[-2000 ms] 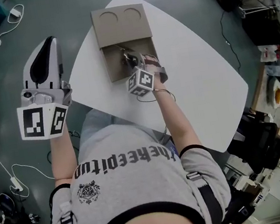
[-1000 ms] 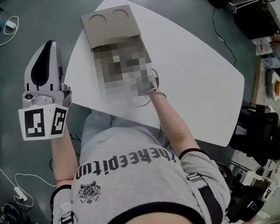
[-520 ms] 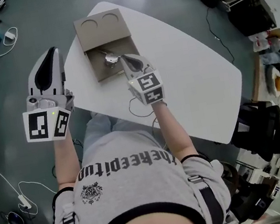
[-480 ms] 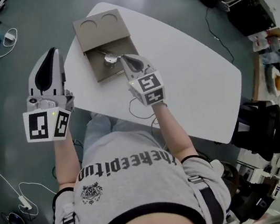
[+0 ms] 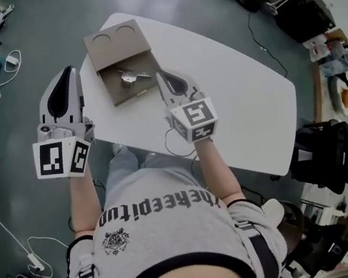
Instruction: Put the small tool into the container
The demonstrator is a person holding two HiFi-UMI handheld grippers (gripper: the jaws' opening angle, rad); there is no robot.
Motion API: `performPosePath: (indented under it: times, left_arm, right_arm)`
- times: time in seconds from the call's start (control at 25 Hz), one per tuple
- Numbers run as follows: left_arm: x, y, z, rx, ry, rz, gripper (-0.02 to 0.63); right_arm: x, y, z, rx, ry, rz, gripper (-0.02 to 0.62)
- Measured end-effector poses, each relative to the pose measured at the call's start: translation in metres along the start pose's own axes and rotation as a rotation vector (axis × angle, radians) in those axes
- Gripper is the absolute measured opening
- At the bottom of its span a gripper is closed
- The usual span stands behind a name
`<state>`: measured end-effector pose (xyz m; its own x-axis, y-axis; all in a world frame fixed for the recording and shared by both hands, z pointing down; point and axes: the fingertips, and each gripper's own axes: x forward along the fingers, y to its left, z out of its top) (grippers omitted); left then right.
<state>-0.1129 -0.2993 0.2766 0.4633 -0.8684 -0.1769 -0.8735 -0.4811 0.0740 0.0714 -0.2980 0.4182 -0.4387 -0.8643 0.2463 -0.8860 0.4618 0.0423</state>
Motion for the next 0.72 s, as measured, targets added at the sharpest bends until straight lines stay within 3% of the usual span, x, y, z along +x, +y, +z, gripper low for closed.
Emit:
performPosePath:
  times: [0.72]
  left_arm:
    - [-0.015, -0.054, 0.013, 0.008, -0.027, -0.028, 0.012]
  right_arm:
    - [-0.092, -0.022, 0.071, 0.014, -0.223, -0.068, 0.003]
